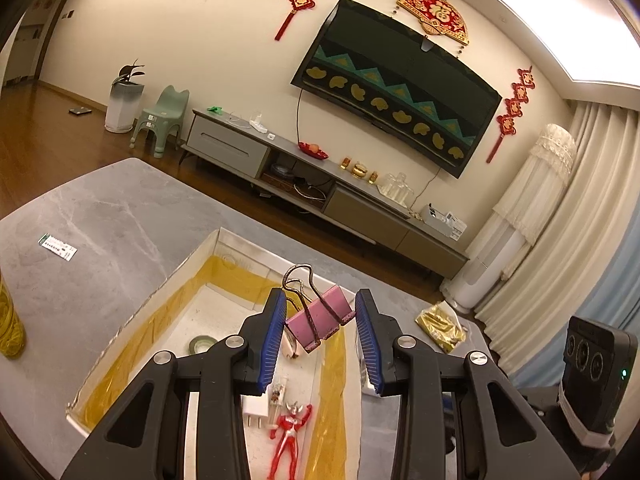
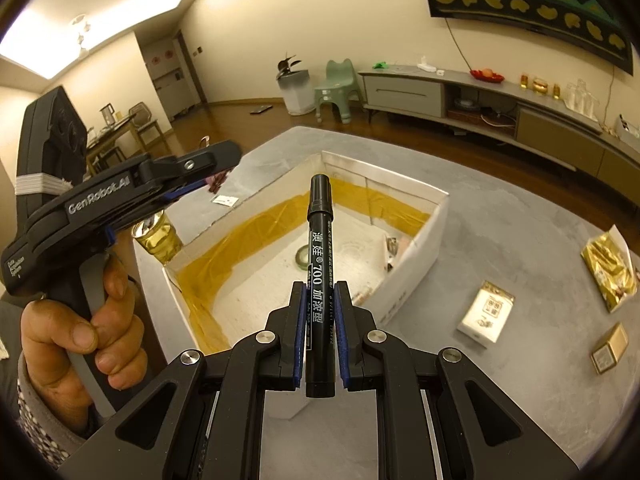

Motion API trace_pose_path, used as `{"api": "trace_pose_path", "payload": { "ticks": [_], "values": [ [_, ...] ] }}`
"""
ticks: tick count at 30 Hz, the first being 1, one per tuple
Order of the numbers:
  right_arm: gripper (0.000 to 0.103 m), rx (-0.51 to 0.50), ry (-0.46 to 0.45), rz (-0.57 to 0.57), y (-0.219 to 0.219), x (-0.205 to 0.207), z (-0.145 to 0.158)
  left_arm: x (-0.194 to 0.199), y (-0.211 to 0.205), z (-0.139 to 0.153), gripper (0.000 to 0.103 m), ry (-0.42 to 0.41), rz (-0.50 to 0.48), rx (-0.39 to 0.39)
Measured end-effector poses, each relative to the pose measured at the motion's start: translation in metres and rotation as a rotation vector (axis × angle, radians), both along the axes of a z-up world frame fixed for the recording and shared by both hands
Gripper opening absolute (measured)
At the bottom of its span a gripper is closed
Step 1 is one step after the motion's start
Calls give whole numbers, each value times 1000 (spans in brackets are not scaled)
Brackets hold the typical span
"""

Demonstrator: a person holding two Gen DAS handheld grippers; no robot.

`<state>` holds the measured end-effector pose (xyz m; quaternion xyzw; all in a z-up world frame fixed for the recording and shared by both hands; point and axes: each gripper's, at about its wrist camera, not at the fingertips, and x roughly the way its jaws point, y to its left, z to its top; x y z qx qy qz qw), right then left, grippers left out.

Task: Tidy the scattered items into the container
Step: 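Carry the marker in the right tool and clip in the left tool over the box, then open the right tool to drop the marker while the left tool drops the clip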

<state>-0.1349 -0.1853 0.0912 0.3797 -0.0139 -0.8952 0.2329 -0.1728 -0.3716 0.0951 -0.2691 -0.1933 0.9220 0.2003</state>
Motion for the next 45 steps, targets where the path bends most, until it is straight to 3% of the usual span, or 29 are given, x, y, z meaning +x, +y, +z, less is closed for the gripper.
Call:
{"api": "trace_pose_path", "payload": {
  "ticks": [19,39,43,45],
  "values": [
    [14,66,-33,28,-34,-53,-8,-63,-11,-22,37,-120,36,116],
    [15,174,-184,-2,-52,-140,-40,-130,-4,-75,37,-359,85,210],
    [16,184,-219,-19,-48,-163,-47,-137,-11,-87,48,-395,78,268],
    [16,187,-218,-23,-44,-168,-46,-136,-13,-86,48,-389,72,267]
  ]
}}
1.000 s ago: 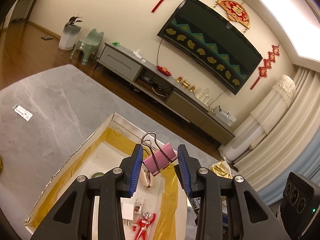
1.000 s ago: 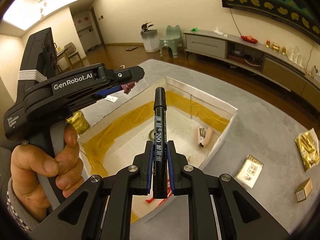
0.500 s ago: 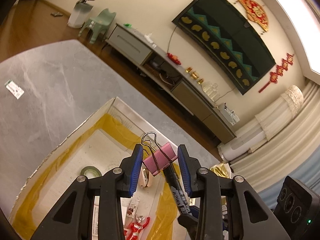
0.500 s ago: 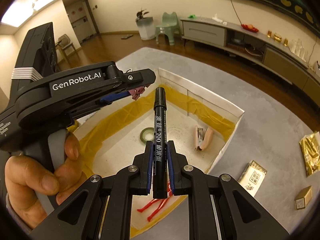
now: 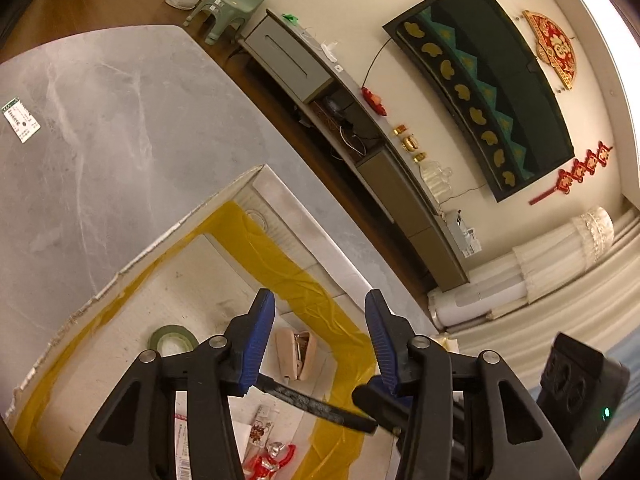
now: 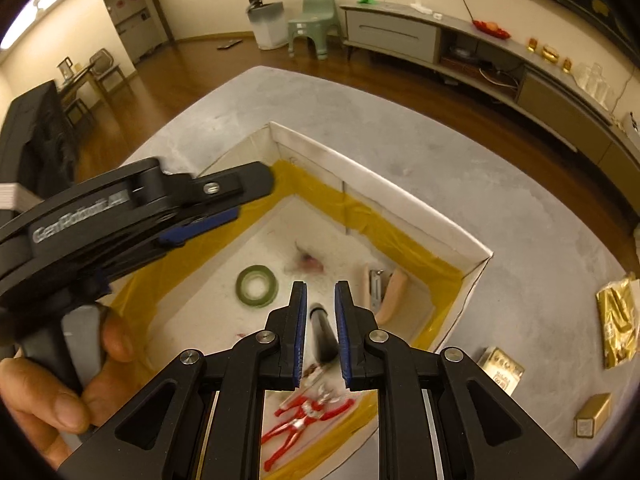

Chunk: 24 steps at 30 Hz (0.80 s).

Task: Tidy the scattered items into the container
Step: 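Open the right tool to drop the marker while the left tool drops the clip, then withdraw both open tools from the box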

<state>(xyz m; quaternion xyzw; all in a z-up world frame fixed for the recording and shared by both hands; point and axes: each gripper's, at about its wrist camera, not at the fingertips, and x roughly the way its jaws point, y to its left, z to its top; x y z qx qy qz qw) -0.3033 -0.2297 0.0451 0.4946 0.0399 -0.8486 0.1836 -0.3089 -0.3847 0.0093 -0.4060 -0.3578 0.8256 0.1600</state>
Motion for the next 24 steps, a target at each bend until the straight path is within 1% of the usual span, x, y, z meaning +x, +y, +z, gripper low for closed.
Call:
{"api": "trace_pose_path", "payload": {
  "ticks": [4,9,12,17,19,24],
  "values": [
    [16,-7,10,-12,5,1,3,4,-8,3,48,10,11,15],
    [16,-11,12,-11,6,8,6,6,-9,5,48,12,7,11],
    [16,-13,12,-2,6,13,8,8,-4,7,48,20,-11,-7],
    [17,-16,4,10,4,23,9,16,2,19,48,41,-25,-61],
    [17,-21,0,17,4,29,9,21,5,25,48,52,-28,-95],
    [21,-41,-2,33,7,47,14,42,19,45,48,105,-35,-266]
  ]
}}
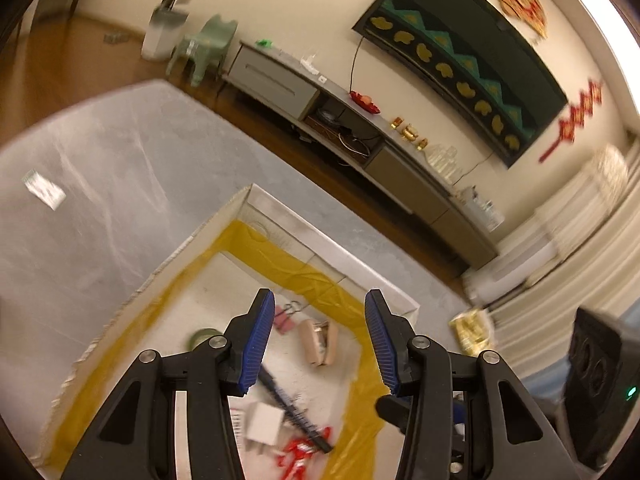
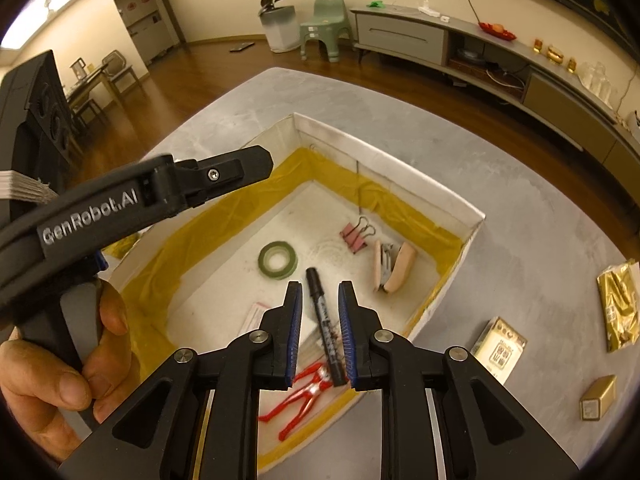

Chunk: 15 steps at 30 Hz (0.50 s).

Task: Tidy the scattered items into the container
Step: 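Withdraw both open tools from the box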

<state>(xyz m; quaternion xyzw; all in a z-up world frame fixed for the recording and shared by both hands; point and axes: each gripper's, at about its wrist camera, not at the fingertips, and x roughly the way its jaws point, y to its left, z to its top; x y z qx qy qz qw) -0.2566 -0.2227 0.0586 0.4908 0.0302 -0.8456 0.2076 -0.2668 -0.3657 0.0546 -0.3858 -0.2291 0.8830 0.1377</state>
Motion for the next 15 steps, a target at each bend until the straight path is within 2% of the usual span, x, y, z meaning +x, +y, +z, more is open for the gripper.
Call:
{"api": "trace_pose_path", "payload": {
  "ticks": [2,5,15],
  "values": [
    [21,-5,1,5,2,8,3,11,6,8,48,31,-1,-74],
    [22,-8,5,16,6,22,7,23,12,15,48,62,4,-143],
    [23,-2,46,66,7,73,23,58,20,35,48,147,9,-259]
  ]
}}
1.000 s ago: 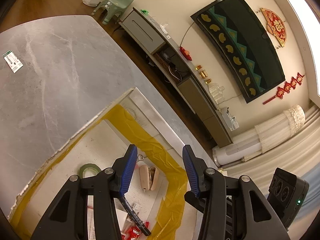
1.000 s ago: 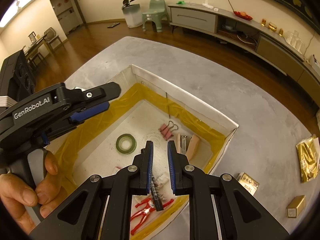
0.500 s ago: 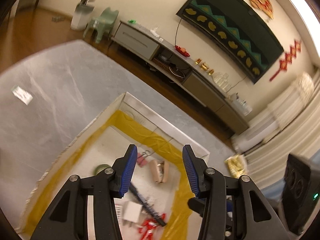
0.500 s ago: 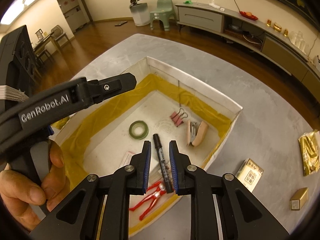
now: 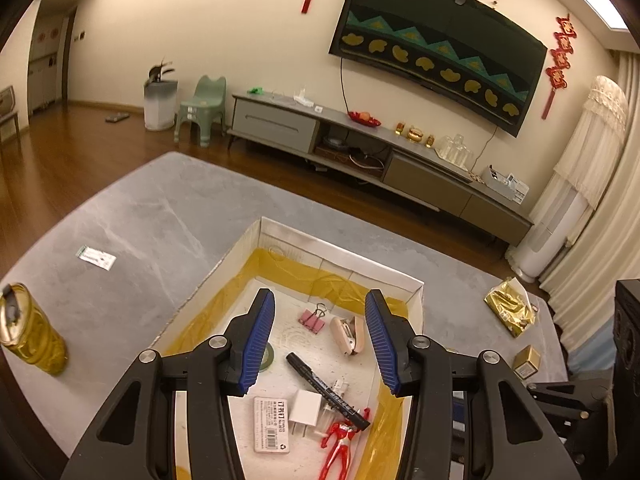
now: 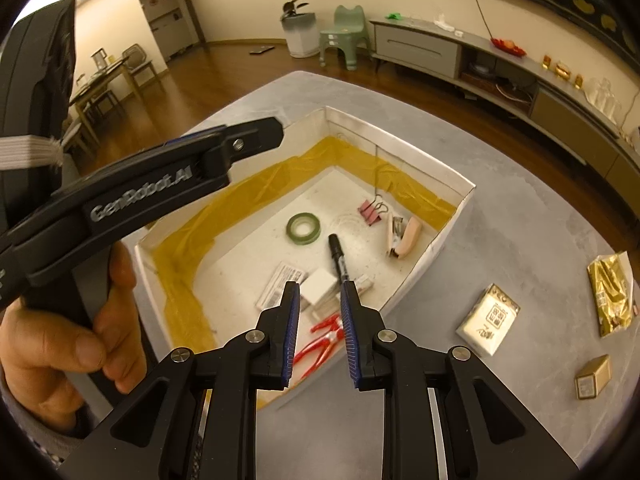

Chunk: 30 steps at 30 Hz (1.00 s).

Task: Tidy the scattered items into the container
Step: 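Withdraw both open tools from the box, then move the right tool to the gold tin while the left tool approaches the cream tissue pack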

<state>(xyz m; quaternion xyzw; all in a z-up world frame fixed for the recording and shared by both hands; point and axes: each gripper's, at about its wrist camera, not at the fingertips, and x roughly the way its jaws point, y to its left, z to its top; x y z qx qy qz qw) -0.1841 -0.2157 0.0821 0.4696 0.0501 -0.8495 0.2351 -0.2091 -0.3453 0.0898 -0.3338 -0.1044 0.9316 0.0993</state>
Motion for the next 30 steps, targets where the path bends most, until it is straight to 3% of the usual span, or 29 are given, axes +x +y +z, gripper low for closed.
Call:
{"api": "trace_pose_path", "payload": {
  "ticks": [8,20,30],
  "values": [
    [25,-13,27,34,2,33,4,27,8,14,48,67,25,-67],
    [26,-61,14,19,32,61,-6,60,29,33,48,195,70,-231],
    [27,-134,17,-7,75,92,-10,80,64,33,50,186,-54,-191]
  ]
}}
